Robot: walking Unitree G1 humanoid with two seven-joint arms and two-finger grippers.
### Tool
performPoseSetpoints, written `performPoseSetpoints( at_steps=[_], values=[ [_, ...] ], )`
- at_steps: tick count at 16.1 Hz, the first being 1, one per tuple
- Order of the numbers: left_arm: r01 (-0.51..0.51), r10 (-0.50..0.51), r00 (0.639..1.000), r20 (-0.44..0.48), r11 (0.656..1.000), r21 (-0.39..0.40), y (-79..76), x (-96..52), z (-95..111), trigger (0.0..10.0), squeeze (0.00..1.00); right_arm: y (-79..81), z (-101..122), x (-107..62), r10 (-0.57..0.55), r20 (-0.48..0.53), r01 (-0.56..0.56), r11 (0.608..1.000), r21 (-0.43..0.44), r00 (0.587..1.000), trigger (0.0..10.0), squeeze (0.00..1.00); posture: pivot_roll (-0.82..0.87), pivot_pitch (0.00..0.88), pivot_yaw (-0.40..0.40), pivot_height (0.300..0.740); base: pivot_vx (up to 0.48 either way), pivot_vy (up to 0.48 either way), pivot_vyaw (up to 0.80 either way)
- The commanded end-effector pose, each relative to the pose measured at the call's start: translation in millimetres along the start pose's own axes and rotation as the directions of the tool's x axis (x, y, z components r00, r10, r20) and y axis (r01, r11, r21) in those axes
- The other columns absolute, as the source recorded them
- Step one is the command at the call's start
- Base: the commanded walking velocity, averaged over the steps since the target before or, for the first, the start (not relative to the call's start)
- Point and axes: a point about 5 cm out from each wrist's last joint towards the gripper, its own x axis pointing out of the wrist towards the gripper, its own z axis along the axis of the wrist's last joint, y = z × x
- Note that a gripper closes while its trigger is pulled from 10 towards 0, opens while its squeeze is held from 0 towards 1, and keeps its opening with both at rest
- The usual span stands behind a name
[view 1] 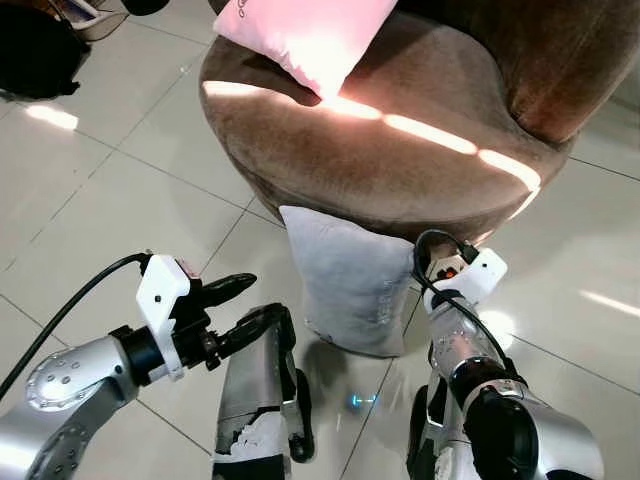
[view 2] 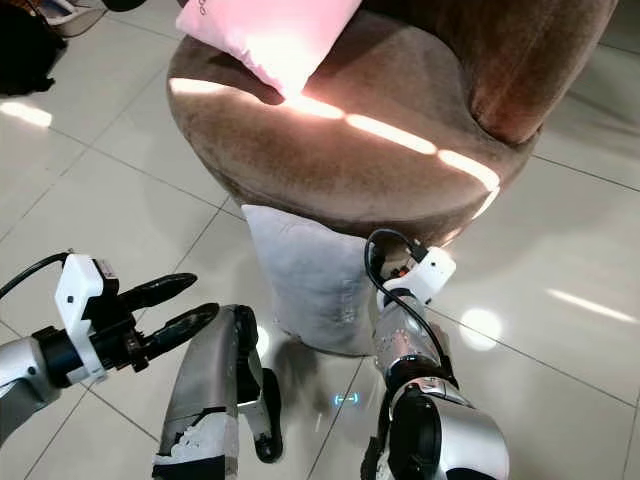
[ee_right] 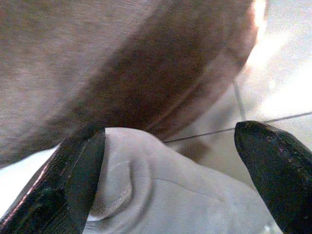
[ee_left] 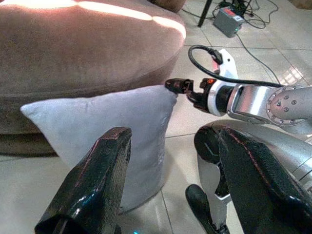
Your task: Move the pillow to the sofa from floor
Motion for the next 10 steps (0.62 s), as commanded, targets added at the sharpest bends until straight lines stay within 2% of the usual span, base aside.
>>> performPoseSetpoints(
  at_steps=[1,4,5,6,7,8,10],
  values=[
    [-0.01,0.01,1.0,-0.02,1.0,0.007,0.3,-7.0,2.0,10.0,0.0,-4.7,-6.2,-2.0,-0.042,-0.02,0.043,0.999,0.033,0.999,10.0,0.0,0.36,0.314,0.144,0.533,0.0,0.0,0.0],
    [-0.02,0.02,1.0,-0.024,1.0,0.006,0.7,-11.0,3.8,10.0,0.0,2.5,-8.1,-1.3,-0.001,-0.034,0.004,0.994,0.109,0.999,10.0,0.0,0.37,0.314,0.143,0.533,0.0,0.0,0.0],
    [-0.021,0.021,0.999,-0.024,1.0,0.003,-0.1,-11.6,4.1,10.0,0.0,8.3,-13.4,-2.3,0.038,-0.058,-0.029,0.988,0.149,0.998,8.2,0.0,0.37,0.315,0.143,0.533,0.0,0.0,0.0],
    [-0.021,0.021,0.999,-0.025,1.0,0.002,-0.2,-11.6,4.1,10.0,0.0,9.5,-15.1,-2.7,0.048,-0.066,-0.037,0.986,0.163,0.997,7.3,0.0,0.37,0.315,0.143,0.533,0.0,0.0,0.0],
    [-0.02,0.02,0.999,-0.027,1.0,0.001,-0.4,-11.5,3.7,10.0,0.0,11.7,-21.1,-4.4,0.075,-0.095,-0.058,0.983,0.173,0.993,3.6,0.0,0.37,0.315,0.143,0.533,0.0,0.0,0.0],
    [-0.018,0.018,0.999,-0.027,1.0,0.0,-0.5,-11.0,4.0,10.0,0.0,12.5,-23.9,-5.3,0.089,-0.109,-0.07,0.983,0.167,0.99,1.6,0.0,0.36,0.321,0.145,0.533,0.0,0.0,0.0],
    [-0.015,0.015,0.999,-0.03,1.0,-0.002,-1.2,-11.2,3.9,10.0,0.0,10.2,-28.2,-7.2,0.095,-0.124,-0.074,0.984,0.165,0.988,0.8,0.0,0.36,0.321,0.146,0.533,0.0,0.0,0.0]
  ],
)
